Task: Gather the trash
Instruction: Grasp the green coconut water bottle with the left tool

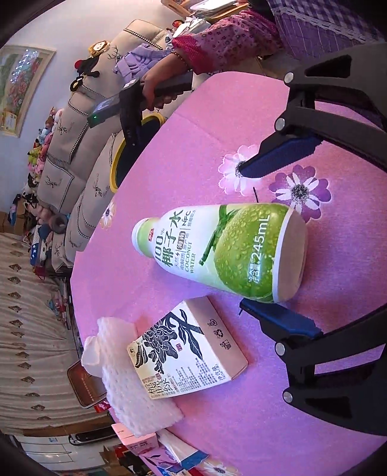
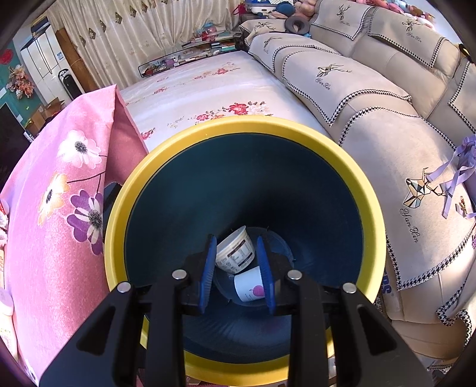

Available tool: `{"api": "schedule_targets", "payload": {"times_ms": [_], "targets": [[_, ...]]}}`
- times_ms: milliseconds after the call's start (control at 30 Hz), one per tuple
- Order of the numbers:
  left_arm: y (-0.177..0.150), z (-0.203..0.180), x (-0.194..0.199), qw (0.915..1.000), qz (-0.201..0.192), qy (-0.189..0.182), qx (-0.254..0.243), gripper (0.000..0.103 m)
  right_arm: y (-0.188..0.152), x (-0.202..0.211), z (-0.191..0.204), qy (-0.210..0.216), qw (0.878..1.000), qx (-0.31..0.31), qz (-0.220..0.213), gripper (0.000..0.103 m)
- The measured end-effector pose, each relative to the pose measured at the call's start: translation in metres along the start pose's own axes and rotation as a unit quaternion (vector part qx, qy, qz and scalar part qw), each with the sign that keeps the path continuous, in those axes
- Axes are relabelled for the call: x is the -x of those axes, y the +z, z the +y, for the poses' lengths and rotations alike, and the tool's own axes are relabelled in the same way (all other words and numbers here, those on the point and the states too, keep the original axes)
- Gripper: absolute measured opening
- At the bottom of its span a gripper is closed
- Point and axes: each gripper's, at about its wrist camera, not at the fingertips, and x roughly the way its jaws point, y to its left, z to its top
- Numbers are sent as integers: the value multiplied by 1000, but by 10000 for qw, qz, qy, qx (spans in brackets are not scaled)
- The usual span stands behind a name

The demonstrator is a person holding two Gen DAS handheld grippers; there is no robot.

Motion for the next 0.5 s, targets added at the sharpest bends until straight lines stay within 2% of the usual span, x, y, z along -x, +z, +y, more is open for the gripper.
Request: {"api": "schedule_targets", "payload": {"times_ms": [133, 267, 433, 500], "targets": [[1, 3, -3, 9999, -64, -63, 145, 73, 0, -3, -2, 1, 10000, -25, 21, 27], [2, 2, -4, 9998, -141, 86, 145, 71, -2, -7, -2, 25, 10000, -34, 55, 27], [5, -1, -4, 9997, -174, 145, 83, 55, -3, -6, -1, 95, 9999, -37, 46, 27], [4, -2, -3, 9997, -183, 149, 17, 55, -3, -4, 0, 115, 9999, -36, 23, 27]]}}
